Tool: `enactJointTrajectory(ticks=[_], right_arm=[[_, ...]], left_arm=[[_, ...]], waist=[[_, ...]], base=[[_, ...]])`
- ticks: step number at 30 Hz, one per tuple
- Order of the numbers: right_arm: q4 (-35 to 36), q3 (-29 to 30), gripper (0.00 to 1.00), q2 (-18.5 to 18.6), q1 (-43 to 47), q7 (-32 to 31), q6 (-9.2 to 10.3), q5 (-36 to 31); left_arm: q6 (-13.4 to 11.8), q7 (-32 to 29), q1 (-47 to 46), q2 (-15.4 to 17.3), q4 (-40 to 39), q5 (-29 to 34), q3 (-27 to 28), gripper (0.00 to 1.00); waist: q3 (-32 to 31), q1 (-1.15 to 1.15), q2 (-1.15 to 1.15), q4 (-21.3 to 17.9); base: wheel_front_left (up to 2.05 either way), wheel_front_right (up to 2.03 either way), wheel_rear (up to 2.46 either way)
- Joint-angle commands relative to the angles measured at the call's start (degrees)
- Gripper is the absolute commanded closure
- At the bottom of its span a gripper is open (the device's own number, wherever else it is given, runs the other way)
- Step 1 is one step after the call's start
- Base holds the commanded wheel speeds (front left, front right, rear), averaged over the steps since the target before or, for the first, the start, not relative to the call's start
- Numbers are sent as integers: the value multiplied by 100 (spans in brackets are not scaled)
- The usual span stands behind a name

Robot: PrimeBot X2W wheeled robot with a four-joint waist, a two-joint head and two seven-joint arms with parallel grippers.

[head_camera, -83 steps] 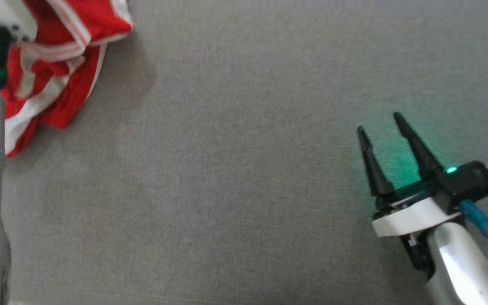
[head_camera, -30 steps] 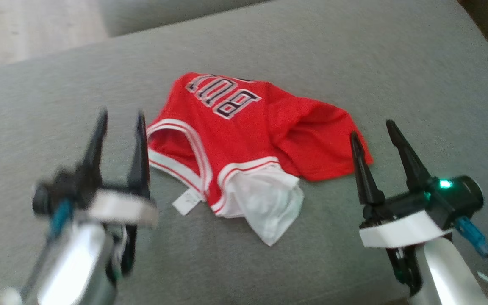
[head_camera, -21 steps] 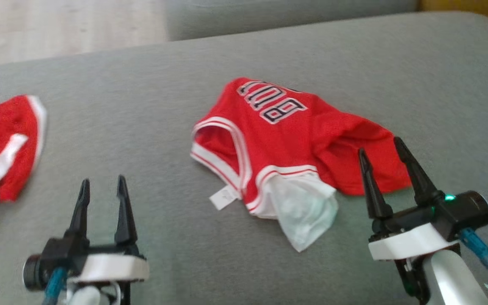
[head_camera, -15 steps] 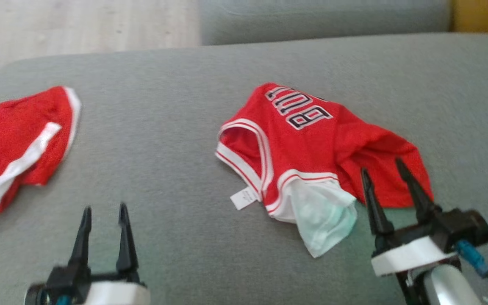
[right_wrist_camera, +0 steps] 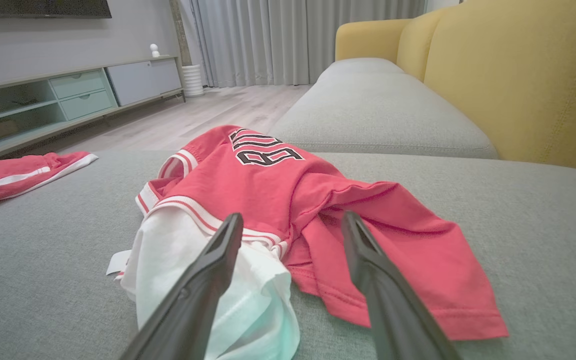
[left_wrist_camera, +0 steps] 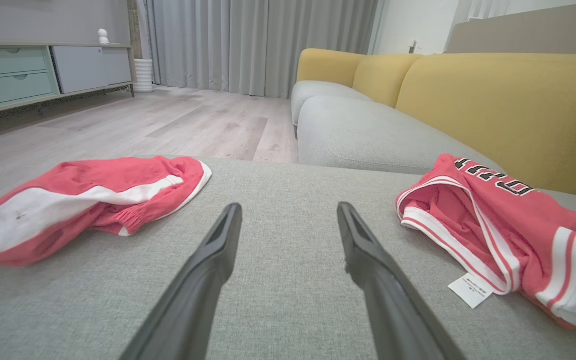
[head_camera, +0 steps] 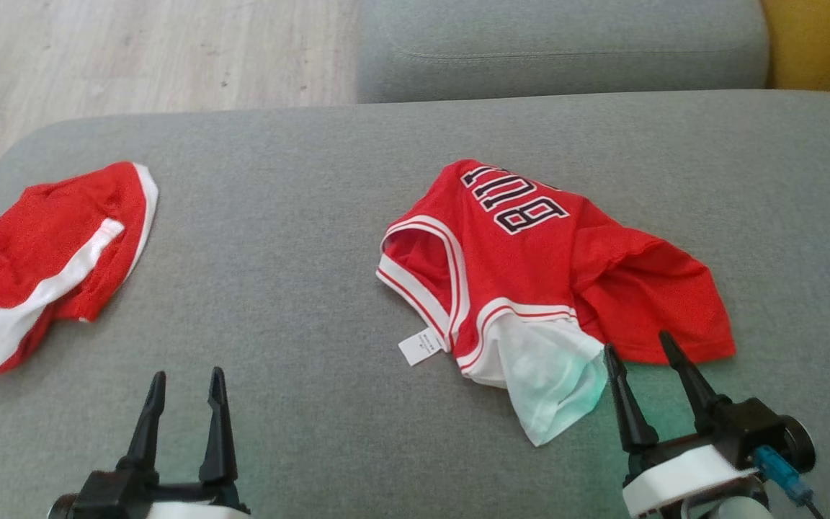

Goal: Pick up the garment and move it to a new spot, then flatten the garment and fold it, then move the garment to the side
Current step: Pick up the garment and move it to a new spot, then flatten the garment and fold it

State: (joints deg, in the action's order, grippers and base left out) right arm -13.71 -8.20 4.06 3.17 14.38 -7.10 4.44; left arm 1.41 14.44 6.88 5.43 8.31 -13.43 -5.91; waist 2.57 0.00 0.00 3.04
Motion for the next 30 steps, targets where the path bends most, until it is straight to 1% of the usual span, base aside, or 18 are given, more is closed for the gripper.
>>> enactJointTrajectory(ticks=[1,5,9,16,21,23,25,30], right_arm=[[146,-136,0,-17,-114,62,-39,-27],[105,-180,0,-48,-138,62,-39,-30],[51,-234,0,-68,-141,62,-39,-24],[-8,-291,0,-87,-170,62,-39,-40],[279,-444,0,-91,-349,62,-39,-139],[330,-603,0,-48,-441,62,-39,-197],[205,-872,0,64,-533,-38,-39,-300],[-162,-1674,0,322,-696,-883,-39,-460]], left_arm=[[21,55,-234,-23,-139,59,242,0],[178,55,-282,-93,-61,157,341,0],[276,55,-293,-143,13,230,423,0],[385,55,-312,-199,124,319,508,0],[423,55,-332,-224,151,359,555,0],[436,55,-349,-230,160,372,569,0],[450,55,-357,-235,181,383,580,0],[479,56,-398,-245,231,398,560,0]], waist=[[-4,0,0,-33],[-13,0,0,-122],[-41,0,0,-204],[-66,0,0,-284],[-38,0,0,-309],[-24,0,0,-311],[-19,0,0,-307],[-7,0,0,-255]], base=[[0,0,0],[0,0,0],[0,0,0],[0,0,0],[0,0,0],[0,0,0],[0,0,0],[0,0,0]])
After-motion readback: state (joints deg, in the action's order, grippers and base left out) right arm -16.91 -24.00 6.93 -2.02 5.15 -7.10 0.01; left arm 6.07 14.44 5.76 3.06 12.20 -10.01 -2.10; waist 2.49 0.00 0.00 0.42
